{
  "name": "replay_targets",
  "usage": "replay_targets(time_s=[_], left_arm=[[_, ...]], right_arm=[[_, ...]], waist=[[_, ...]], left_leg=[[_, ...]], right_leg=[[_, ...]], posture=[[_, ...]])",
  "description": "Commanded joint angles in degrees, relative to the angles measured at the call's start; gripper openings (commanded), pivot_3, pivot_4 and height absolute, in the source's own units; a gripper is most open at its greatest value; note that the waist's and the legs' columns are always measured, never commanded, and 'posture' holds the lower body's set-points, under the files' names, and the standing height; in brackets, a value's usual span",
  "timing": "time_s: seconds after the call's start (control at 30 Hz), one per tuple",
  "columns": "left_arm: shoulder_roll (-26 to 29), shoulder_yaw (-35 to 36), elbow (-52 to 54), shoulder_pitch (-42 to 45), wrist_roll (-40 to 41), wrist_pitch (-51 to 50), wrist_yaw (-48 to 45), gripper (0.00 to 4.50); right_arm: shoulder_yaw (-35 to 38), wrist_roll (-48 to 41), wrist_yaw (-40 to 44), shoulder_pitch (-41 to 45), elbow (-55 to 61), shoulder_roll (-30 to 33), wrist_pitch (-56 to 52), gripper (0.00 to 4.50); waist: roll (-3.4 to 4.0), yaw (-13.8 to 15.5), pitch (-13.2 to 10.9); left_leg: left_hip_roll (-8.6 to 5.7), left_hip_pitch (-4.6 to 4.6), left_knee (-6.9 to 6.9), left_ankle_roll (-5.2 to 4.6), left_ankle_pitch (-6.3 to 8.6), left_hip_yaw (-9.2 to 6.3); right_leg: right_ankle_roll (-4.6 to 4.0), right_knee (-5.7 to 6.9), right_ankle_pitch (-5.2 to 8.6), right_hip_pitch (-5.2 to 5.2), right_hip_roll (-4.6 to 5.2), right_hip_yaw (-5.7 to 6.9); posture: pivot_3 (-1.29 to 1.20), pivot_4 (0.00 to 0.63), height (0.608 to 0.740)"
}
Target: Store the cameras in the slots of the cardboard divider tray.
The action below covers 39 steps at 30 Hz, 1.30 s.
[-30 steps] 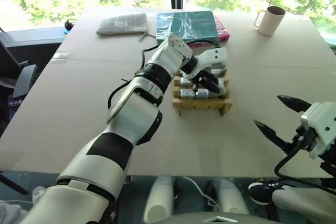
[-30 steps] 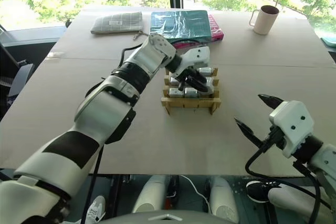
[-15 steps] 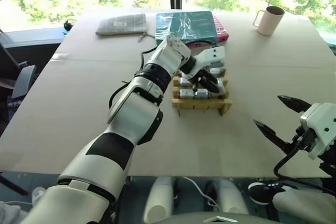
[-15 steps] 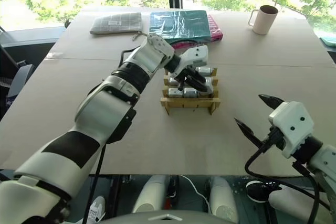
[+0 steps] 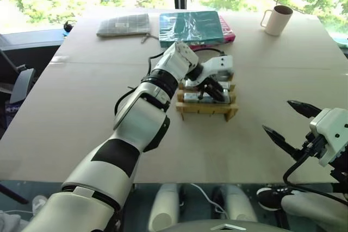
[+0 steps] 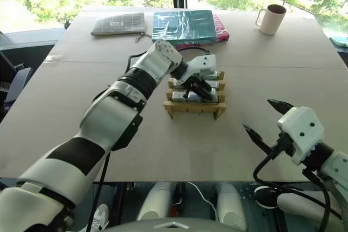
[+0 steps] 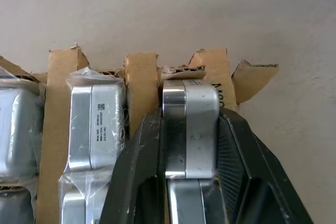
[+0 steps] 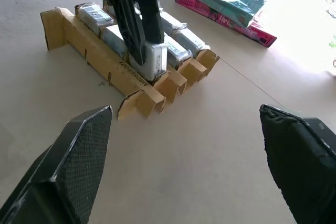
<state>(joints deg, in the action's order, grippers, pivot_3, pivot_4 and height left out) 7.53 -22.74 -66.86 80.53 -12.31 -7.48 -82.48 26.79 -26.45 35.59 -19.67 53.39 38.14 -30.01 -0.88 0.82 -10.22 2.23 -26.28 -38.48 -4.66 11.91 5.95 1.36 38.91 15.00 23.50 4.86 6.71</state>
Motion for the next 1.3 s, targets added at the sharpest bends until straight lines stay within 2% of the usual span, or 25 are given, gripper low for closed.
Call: replay_targets(time_s=[0.03,0.07,0.1,0.13,0.2,0.27,0.37,0.43,0.57,0.63,0.73,0.9,1.03,1.17,1.3], left_arm=[[0.2,0.2,0.9,1.1,-0.9,0.3,1.5,1.24],[0.1,0.6,1.7,1.3,-0.4,0.4,1.2,1.75],[0.0,1.2,2.8,1.3,0.3,0.6,0.9,2.01],[-0.3,2.8,4.3,1.7,2.1,-1.8,-0.1,2.26],[0.1,5.9,8.3,2.4,5.7,-7.3,-1.9,3.21],[2.5,9.3,14.4,2.6,10.2,-15.5,-5.5,3.9],[7.6,16.0,24.5,0.8,17.6,-29.6,-6.0,3.9],[9.5,20.9,31.6,-3.9,21.1,-32.7,-0.9,3.9],[12.9,32.7,48.5,-20.1,28.1,-34.7,9.9,3.9],[14.1,35.3,58.0,-28.6,29.7,-35.8,14.4,4.44],[14.3,37.9,70.4,-41.0,28.6,-34.7,23.9,4.48],[12.8,41.7,88.0,-61.7,32.6,-29.8,30.0,4.48],[13.5,43.1,95.0,-74.9,34.4,-29.0,32.5,4.48],[15.6,44.4,97.5,-83.6,37.4,-29.0,32.6,4.48],[18.5,45.0,96.9,-86.8,39.7,-28.1,32.0,4.48]], right_arm=[[0.0,0.6,-0.3,-0.4,1.1,-0.1,1.5,4.49],[-0.2,0.7,-0.3,-0.5,1.0,-0.1,1.7,4.5],[-0.2,0.7,-0.3,-0.5,1.0,-0.1,1.7,4.5],[-0.3,0.7,-0.2,-0.5,0.9,-0.1,1.8,4.5],[-0.3,0.7,-0.2,-0.9,1.2,-0.1,1.8,4.5],[-0.1,0.2,-0.2,-1.2,1.4,-0.3,1.7,4.5],[-0.1,-0.1,-0.5,-1.4,1.0,-0.7,1.5,4.5],[-0.2,-0.2,-1.2,-1.1,0.3,-1.1,1.2,4.5],[-1.0,0.3,-4.4,2.0,-3.4,-3.2,0.4,4.5],[-2.3,2.6,-5.6,2.6,-5.1,-3.9,1.9,4.5],[-3.8,5.3,-6.8,3.6,-8.1,-4.6,3.5,4.5],[-4.8,6.0,-5.5,4.1,-10.5,-4.4,4.6,4.5],[-6.0,6.4,-4.8,4.2,-11.2,-4.2,5.5,4.5],[-6.1,6.3,-3.6,3.3,-11.3,-3.9,6.0,4.5],[-5.7,6.5,-3.0,2.7,-11.8,-3.7,6.4,4.5]], waist=[[0.0,0.0,0.0],[0.0,0.0,0.0],[0.0,0.0,0.0],[0.0,0.0,0.0],[0.0,0.0,0.0],[0.0,0.0,0.0],[0.04,-0.3,0.0],[0.11,-0.7,0.0],[0.31,-1.0,0.2],[0.21,-1.1,0.1],[0.17,-0.8,0.1],[0.16,0.3,0.1],[0.18,0.1,0.1],[0.24,0.1,0.2],[0.3,0.1,0.2]], left_leg=[[0.0,0.01,0.0,0.0,0.0,0.0],[0.0,0.03,0.0,0.0,0.0,0.0],[0.0,0.02,-0.01,-0.01,0.01,-0.01],[0.01,0.02,-0.02,-0.02,0.01,-0.01],[0.01,0.0,-0.03,-0.02,0.01,-0.02],[0.01,-0.08,-0.06,0.06,-0.04,-0.04],[0.01,-0.1,-0.07,0.22,-0.14,-0.04],[0.06,-0.07,-0.07,0.24,-0.15,-0.01],[0.07,0.72,0.06,0.25,-0.15,0.03],[0.08,0.74,0.06,0.25,-0.15,0.01],[0.08,0.68,0.03,0.27,-0.15,-0.03],[-0.01,0.68,0.05,0.27,-0.14,-0.02],[0.02,0.74,0.06,0.31,-0.11,-0.07],[0.07,0.83,0.08,0.35,0.13,-0.12],[0.05,0.86,0.09,0.29,0.19,-0.14]], right_leg=[[0.0,0.0,0.0,0.0,0.0,0.0],[0.0,0.02,0.0,-0.01,0.0,0.0],[0.0,0.03,0.0,-0.01,0.0,0.01],[0.0,0.04,0.0,-0.01,0.0,0.01],[0.0,0.04,0.0,0.0,0.01,0.02],[0.0,0.03,0.0,0.04,0.02,0.03],[0.0,0.03,0.0,0.07,0.0,-0.01],[0.0,0.05,0.0,0.08,-0.05,-0.08],[0.0,0.04,0.01,-0.54,0.11,-0.24],[0.0,0.1,0.0,-0.53,0.17,-0.23],[-0.05,0.07,-0.04,-0.53,0.18,-0.18],[-0.23,-0.03,-0.14,-0.57,0.36,-0.2],[-0.24,0.01,-0.13,-0.65,0.37,-0.12],[-0.09,-0.01,0.01,-0.71,0.36,-0.08],[-0.25,-0.06,0.14,-0.7,0.44,-0.04]], posture=[[0.0,0.15,0.74],[0.0,0.15,0.74],[0.0,0.15,0.74],[0.0,0.15,0.74],[0.0,0.15,0.74],[0.0,0.15,0.74],[0.0,0.15,0.74],[0.0,0.15,0.74],[0.0,0.15,0.74],[0.0,0.15,0.74],[0.0,0.15,0.74],[0.0,0.15,0.74],[0.0,0.15,0.74],[0.0,0.15,0.74],[0.0,0.15,0.74]])
